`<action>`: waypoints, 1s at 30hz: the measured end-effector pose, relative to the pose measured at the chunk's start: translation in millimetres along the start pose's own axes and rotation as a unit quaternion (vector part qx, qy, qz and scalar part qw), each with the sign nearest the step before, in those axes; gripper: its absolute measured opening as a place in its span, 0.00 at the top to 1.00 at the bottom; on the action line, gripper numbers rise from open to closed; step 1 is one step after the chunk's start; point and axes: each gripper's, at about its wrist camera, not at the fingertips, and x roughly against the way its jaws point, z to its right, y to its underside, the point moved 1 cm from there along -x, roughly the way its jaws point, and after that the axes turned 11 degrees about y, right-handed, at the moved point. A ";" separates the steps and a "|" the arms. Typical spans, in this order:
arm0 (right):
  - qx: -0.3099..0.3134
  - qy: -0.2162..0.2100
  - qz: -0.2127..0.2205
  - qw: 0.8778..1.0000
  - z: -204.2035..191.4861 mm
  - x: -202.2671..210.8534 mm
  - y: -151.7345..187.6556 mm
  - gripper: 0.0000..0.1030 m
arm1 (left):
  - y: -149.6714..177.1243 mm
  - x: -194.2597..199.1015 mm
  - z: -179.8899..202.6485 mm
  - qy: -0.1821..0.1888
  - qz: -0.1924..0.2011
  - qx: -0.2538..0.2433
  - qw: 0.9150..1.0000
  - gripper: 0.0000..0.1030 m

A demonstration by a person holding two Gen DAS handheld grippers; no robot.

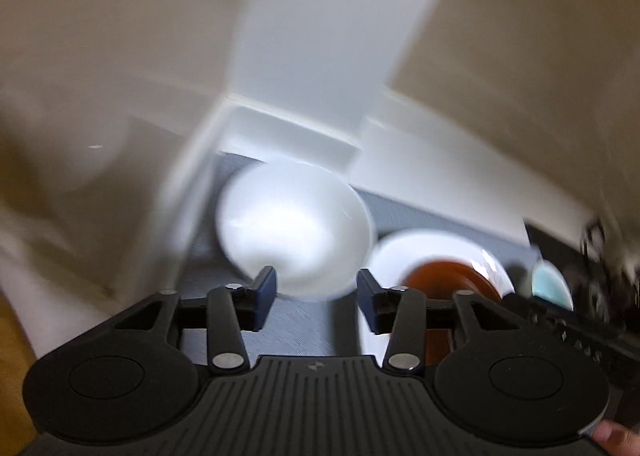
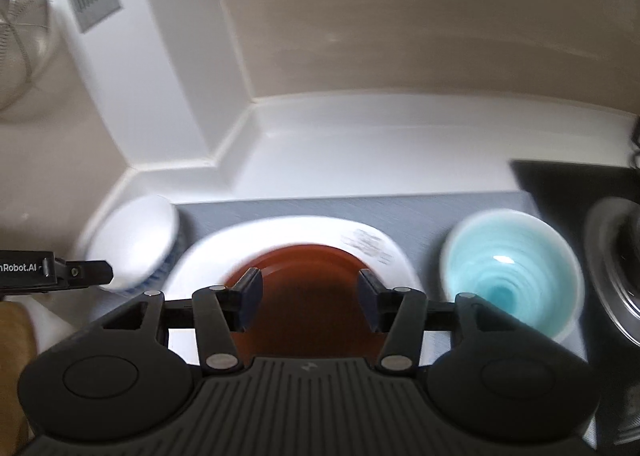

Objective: Organize plates and bowls
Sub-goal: 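Move both grippers to the large white bowl and grasp its rim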

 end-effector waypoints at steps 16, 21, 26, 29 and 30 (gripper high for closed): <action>0.070 -0.124 -0.054 0.988 -107.0 -46.4 -29.6 0.54 | -10.9 -31.4 -38.1 -0.047 -0.021 0.053 0.997 0.80; 0.052 -0.111 -0.087 0.989 -110.2 -60.0 -25.2 0.81 | -5.7 -23.7 -42.4 -0.040 -0.031 0.045 0.998 0.80; 0.053 -0.120 -0.103 0.986 -110.1 -52.9 -17.5 0.88 | -1.0 -18.3 -46.9 -0.037 -0.045 0.045 0.997 0.81; 0.063 -0.118 -0.116 0.984 -113.3 -41.3 -9.8 0.88 | 7.9 -8.2 -46.1 -0.040 -0.061 0.061 0.996 0.81; 0.068 -0.117 -0.117 0.984 -114.9 -37.5 -6.9 0.88 | 11.9 -5.1 -45.6 -0.042 -0.064 0.061 0.995 0.80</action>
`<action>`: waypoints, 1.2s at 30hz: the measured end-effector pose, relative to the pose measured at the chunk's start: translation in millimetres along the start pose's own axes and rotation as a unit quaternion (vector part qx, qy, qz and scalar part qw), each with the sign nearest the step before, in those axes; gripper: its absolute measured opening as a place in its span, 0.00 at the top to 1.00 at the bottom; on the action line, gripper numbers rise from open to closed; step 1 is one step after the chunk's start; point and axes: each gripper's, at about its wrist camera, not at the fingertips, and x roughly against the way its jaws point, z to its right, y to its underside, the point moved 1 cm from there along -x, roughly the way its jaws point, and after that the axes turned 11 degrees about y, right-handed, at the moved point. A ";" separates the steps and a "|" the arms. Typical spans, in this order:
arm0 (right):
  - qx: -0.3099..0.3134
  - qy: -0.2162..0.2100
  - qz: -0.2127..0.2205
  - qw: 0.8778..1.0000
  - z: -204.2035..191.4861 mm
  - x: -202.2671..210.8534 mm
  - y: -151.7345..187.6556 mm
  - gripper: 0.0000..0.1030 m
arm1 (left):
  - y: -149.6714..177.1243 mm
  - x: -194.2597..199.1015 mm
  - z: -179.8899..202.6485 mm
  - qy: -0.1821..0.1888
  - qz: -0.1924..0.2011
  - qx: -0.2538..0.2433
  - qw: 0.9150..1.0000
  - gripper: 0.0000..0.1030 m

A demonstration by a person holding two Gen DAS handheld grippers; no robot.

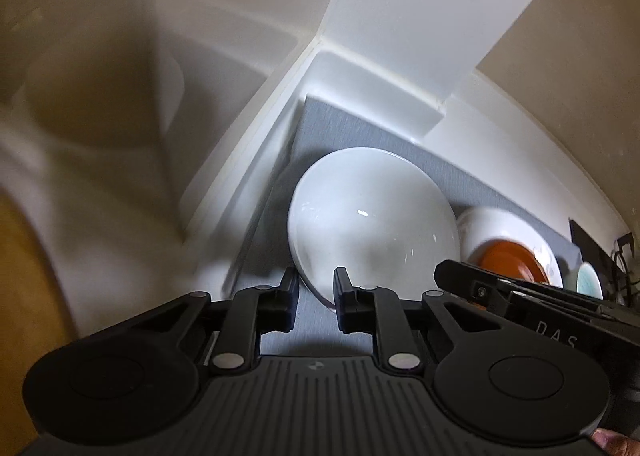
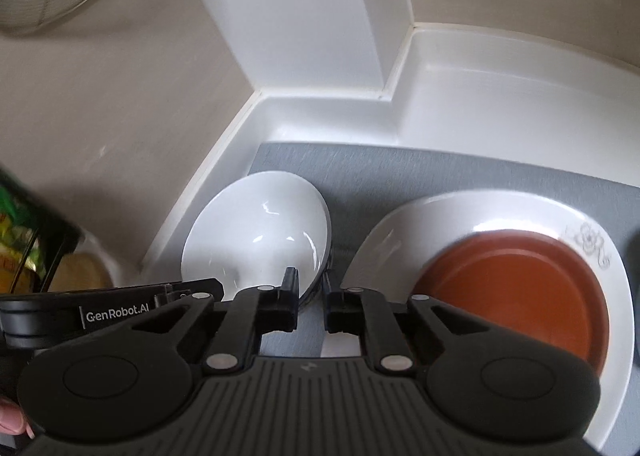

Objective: Organize plates and bowls
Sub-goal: 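Move both grippers to the large white bowl and grasp its rim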

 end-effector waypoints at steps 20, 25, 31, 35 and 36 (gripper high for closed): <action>0.012 -0.007 0.002 1.000 -9.9 -4.1 7.6 0.72 | -3.2 -13.5 0.3 -0.014 -0.003 -0.012 1.000 0.80; 0.007 -0.004 0.000 1.000 -7.2 -3.1 9.4 0.82 | -3.6 -11.4 1.4 -0.023 -0.005 -0.019 1.000 0.80; 0.009 -0.009 0.005 1.000 -9.7 6.3 9.3 0.82 | -3.0 -4.1 3.1 -0.026 -0.013 -0.018 0.999 0.79; -0.006 -0.016 0.008 1.000 -5.8 15.4 11.5 0.82 | -3.3 4.0 11.0 -0.026 -0.009 -0.034 0.999 0.79; -0.010 -0.017 0.010 1.000 -4.4 18.8 11.9 0.82 | -2.8 6.1 14.0 -0.026 -0.008 -0.039 0.999 0.79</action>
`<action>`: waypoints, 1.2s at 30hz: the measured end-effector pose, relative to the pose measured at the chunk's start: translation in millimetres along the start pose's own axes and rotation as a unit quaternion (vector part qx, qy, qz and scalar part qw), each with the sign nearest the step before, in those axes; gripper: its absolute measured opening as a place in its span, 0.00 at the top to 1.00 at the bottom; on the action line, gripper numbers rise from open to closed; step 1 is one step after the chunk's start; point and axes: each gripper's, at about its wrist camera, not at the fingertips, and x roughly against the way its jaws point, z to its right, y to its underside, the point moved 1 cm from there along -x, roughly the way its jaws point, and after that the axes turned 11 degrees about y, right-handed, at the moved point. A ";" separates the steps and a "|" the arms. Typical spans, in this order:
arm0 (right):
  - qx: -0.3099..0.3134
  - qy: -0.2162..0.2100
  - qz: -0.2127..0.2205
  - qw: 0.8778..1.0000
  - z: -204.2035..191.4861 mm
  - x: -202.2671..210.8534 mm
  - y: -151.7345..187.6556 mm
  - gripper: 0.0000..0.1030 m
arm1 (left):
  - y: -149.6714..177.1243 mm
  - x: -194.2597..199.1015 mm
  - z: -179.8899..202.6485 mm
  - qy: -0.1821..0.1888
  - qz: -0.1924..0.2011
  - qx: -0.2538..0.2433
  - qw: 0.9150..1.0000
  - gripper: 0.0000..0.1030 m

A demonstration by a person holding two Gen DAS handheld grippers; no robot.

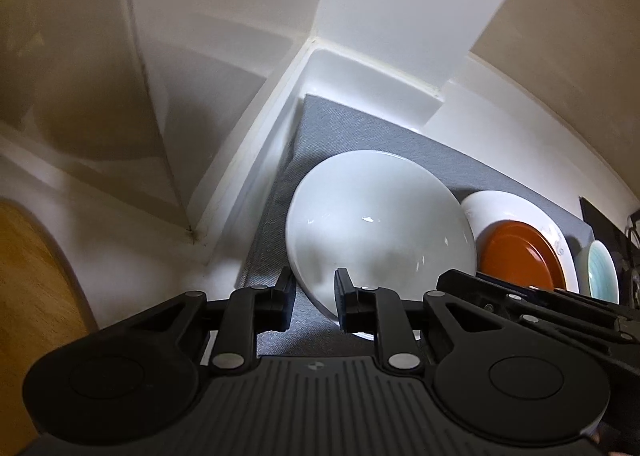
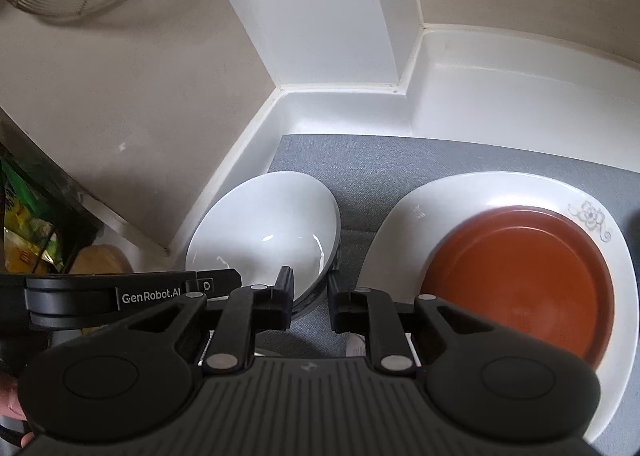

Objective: Organize plates and bowls
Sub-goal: 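Move both grippers to the large white bowl and grasp its rim, then lift the large white bowl with both grippers onto the blue-rimmed bowl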

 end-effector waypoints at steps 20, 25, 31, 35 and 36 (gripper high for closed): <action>-0.112 0.037 0.087 0.989 89.4 127.3 18.4 0.81 | -11.8 52.8 139.8 0.098 0.021 -0.132 0.986 0.79; -0.160 0.065 0.108 0.979 130.0 160.7 27.8 0.81 | -14.3 48.3 188.6 0.141 0.007 -0.159 0.977 0.79; -0.194 0.099 0.142 0.966 171.6 199.9 28.4 0.81 | -24.7 36.6 234.2 0.194 -0.012 -0.176 0.965 0.80; -0.206 0.120 0.156 0.959 195.3 211.0 25.6 0.81 | -25.9 15.8 256.4 0.202 -0.029 -0.182 0.962 0.80; -0.209 0.121 0.157 0.958 201.0 211.1 24.8 0.81 | -25.0 9.0 260.0 0.201 -0.036 -0.175 0.963 0.80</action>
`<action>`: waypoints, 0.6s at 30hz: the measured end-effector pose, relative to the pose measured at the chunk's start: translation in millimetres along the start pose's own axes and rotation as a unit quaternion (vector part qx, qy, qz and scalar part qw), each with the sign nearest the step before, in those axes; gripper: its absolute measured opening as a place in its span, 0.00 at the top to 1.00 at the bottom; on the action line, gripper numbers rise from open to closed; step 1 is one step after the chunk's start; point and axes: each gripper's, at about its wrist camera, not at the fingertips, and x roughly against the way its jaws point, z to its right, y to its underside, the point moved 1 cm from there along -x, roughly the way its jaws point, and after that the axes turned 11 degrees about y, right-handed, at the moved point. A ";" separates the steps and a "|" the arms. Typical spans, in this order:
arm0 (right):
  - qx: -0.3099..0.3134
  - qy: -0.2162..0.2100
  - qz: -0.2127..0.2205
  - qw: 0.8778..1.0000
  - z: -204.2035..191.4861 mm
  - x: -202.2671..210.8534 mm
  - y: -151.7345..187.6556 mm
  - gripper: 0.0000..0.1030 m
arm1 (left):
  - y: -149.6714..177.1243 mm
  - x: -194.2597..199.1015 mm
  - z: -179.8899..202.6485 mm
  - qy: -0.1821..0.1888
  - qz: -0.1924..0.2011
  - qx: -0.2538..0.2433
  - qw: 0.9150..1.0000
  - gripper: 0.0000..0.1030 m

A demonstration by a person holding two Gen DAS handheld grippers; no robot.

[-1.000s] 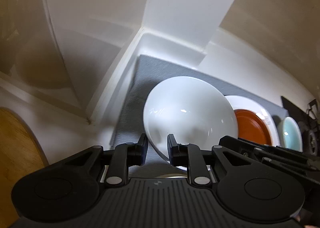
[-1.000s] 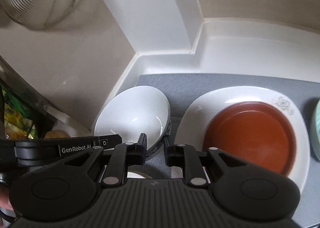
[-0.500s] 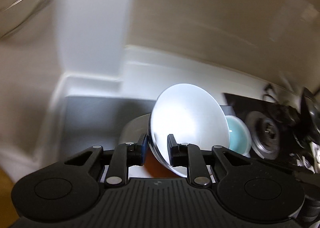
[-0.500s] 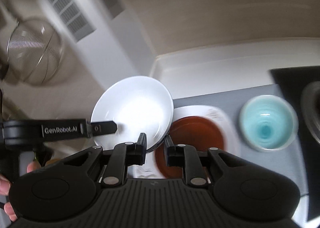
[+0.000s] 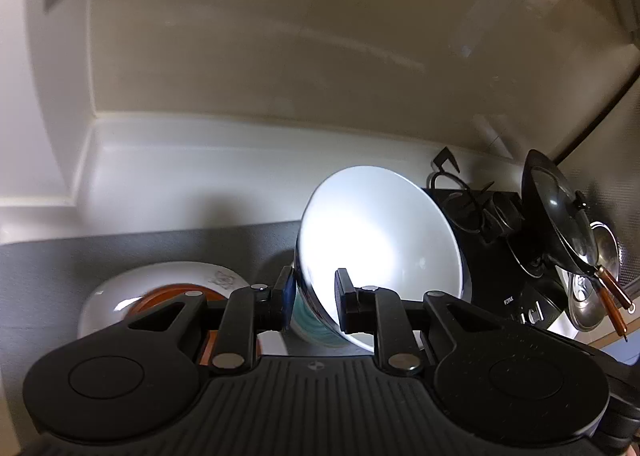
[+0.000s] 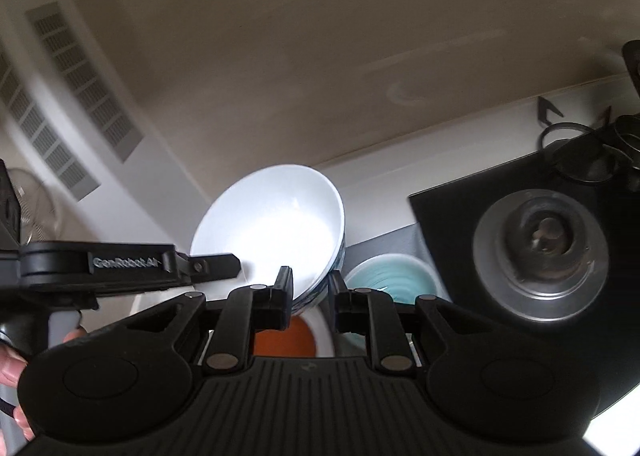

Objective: Organize plates and bowls
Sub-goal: 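Lift the large white bowl with both grippers onto the blue-rimmed bowl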

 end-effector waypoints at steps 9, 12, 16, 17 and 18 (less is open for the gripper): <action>-0.010 0.024 -0.011 1.000 23.1 -36.3 0.1 0.82 | -3.0 -66.0 -10.9 -0.003 -0.060 0.036 0.998 0.80; -0.014 0.029 -0.022 0.999 30.5 -49.3 7.5 0.82 | -1.4 -88.5 -19.6 -0.003 -0.082 0.050 0.995 0.80; -0.022 0.033 -0.037 0.999 38.6 -64.0 16.6 0.82 | 4.6 -109.6 -24.3 -0.015 -0.098 0.046 0.994 0.80; -0.026 0.032 -0.039 0.998 40.6 -66.8 18.6 0.82 | 5.4 -113.0 -25.1 -0.018 -0.100 0.043 0.994 0.80; -0.026 0.034 -0.041 0.998 41.9 -69.8 20.3 0.82 | 6.2 -116.5 -25.9 -0.020 -0.101 0.041 0.994 0.80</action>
